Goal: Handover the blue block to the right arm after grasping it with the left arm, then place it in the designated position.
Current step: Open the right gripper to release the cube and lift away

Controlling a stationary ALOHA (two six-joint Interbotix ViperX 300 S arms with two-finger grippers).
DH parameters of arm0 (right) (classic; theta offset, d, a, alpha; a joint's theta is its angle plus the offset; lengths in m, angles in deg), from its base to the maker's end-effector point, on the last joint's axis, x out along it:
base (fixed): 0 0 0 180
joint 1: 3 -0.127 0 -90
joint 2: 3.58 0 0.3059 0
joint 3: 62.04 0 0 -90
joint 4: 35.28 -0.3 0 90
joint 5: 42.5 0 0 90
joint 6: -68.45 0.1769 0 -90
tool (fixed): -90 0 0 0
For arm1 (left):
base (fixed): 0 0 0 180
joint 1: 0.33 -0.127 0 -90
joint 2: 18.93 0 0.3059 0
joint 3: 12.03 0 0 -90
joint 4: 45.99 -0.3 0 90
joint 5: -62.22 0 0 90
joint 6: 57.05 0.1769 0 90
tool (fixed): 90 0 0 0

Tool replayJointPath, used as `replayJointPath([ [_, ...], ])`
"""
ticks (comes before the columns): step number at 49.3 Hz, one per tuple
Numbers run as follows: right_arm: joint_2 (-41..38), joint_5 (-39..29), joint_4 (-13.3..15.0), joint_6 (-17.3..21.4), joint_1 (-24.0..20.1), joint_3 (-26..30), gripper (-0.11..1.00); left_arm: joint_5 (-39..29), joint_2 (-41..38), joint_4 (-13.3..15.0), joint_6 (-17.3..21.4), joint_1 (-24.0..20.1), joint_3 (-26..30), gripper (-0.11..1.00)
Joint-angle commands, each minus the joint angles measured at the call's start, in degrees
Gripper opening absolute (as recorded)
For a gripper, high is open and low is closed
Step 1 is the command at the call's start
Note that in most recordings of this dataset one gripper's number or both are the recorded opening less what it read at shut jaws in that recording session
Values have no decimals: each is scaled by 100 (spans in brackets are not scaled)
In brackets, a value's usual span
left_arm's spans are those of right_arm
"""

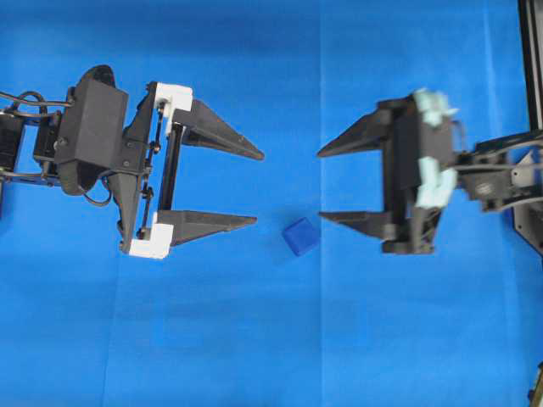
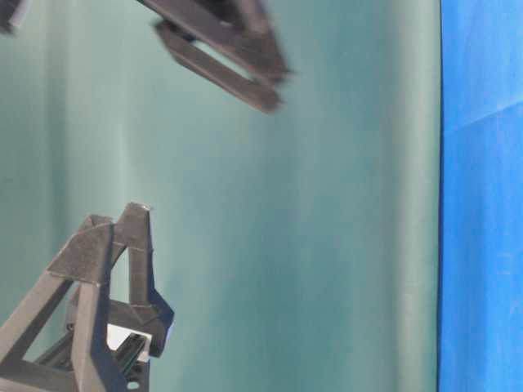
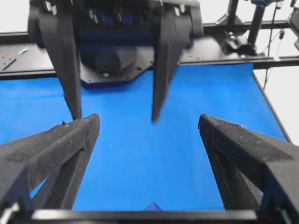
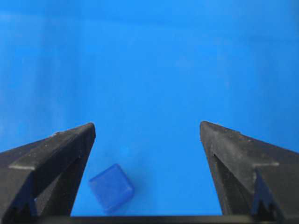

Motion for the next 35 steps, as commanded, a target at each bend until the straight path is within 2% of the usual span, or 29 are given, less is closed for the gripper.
replayJointPath([
  [1, 325, -132, 26, -9, -18, 62, 88, 44, 123, 9, 0, 0, 88, 91],
  [16, 984, -352, 132, -9, -35, -97, 88, 44, 123, 9, 0, 0, 97, 91],
  [35, 958, -352, 158, -9, -35, -105, 88, 53, 114, 0, 0, 0, 105, 91],
])
